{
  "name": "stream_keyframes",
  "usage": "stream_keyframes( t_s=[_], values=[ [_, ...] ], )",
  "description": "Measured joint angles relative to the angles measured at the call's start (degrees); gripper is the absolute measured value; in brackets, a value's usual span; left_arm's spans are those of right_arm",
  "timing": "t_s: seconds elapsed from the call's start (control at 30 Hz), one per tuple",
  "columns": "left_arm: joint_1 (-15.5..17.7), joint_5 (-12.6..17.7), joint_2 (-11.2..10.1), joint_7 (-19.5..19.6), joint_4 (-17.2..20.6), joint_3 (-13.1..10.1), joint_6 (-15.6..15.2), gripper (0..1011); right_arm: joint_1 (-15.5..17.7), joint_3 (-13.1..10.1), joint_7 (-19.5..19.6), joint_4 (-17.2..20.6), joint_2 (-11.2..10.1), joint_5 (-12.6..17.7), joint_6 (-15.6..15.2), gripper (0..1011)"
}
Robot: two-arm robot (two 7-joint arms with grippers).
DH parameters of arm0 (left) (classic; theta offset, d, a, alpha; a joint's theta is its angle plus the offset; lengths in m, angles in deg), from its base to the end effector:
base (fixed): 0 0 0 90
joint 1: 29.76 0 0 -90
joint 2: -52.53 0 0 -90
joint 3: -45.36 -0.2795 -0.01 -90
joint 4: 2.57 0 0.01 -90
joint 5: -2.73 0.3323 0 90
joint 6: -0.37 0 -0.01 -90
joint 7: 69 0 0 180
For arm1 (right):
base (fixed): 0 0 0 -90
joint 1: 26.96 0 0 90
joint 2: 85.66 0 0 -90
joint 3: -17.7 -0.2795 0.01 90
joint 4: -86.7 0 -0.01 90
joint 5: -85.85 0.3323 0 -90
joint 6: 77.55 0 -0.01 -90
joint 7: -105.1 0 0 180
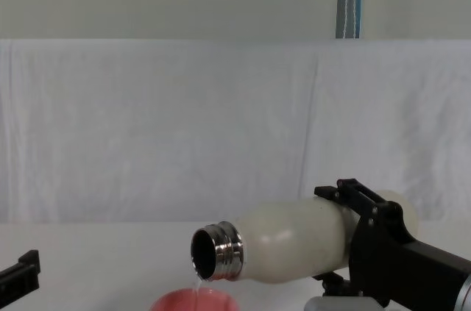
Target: Grasp the thermos with one hand and pour water into the cup lid.
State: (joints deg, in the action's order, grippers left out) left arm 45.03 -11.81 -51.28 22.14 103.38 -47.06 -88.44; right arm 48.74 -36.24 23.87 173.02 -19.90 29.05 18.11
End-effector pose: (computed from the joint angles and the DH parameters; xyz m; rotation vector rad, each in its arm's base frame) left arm 0.2790 0.0325 -0.2755 -0.0379 0.0140 1.4459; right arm 0.3655 0.0613 -0.2872 -0.6448 -1.3827 -0.8187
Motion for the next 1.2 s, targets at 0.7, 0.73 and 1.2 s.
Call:
stream_keyframes(
  t_s=[0.7, 0.73, 1.2],
  values=[
    [0.00, 0.00, 0.00, 0.00, 0.00, 0.00, 0.00, 1001, 0.00, 0.07, 0.02, -0.05, 0.02, 0.00, 0.02, 951],
    [0.00, 0.00, 0.00, 0.00, 0.00, 0.00, 0.00, 1001, -0.01, 0.07, 0.02, -0.07, 0.02, 0.00, 0.02, 951],
    [0.00, 0.00, 0.00, 0.00, 0.00, 0.00, 0.00, 1001, 0.10, 0.03, -0.55, 0.01, 0.00, 0.55, 0.17, 951]
  ],
)
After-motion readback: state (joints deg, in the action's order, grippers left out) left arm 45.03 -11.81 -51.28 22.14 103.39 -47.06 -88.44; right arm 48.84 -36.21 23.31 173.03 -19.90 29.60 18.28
